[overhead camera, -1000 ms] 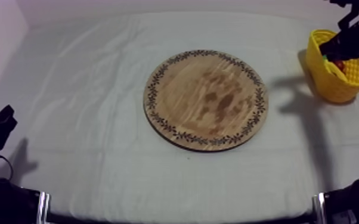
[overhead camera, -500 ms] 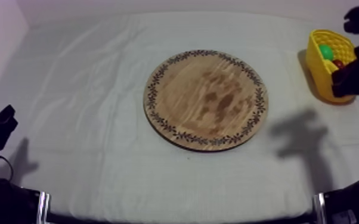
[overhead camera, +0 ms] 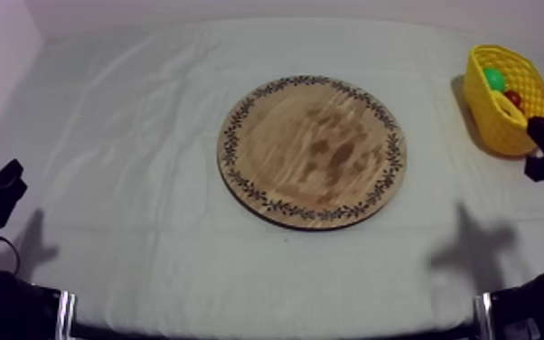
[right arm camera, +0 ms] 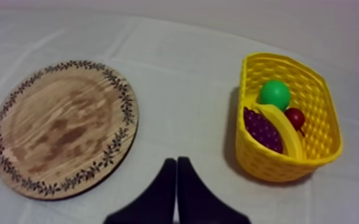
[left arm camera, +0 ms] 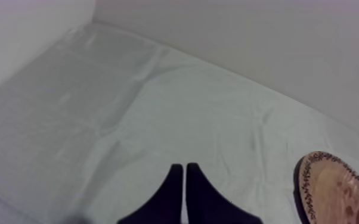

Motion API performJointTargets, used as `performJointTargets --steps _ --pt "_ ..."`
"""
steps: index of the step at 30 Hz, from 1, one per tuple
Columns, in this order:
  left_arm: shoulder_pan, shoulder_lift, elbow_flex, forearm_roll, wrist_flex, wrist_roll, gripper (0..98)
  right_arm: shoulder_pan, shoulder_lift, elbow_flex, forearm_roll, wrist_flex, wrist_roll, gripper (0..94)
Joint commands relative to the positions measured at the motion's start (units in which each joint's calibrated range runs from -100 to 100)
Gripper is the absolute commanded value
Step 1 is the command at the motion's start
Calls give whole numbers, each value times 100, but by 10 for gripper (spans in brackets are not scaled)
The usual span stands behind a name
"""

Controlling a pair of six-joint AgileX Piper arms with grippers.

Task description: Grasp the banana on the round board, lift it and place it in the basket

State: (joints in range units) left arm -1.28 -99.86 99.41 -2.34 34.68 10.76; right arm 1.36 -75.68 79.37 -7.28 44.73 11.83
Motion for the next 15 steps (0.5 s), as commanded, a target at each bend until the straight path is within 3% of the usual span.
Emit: performJointTargets --steps 1,5,13,15 --pt "1 3 4 2 0 1 1 8 -719 431 15 -273 -118 7" --pt "1 3 4 2 0 1 1 -6 -1402 908 167 -489 -356 7" --pt "1 3 4 2 0 1 1 129 -1953 1555 161 -425 -472 8" --pt "1 3 4 2 0 3 1 92 -1977 1711 364 -446 -677 6"
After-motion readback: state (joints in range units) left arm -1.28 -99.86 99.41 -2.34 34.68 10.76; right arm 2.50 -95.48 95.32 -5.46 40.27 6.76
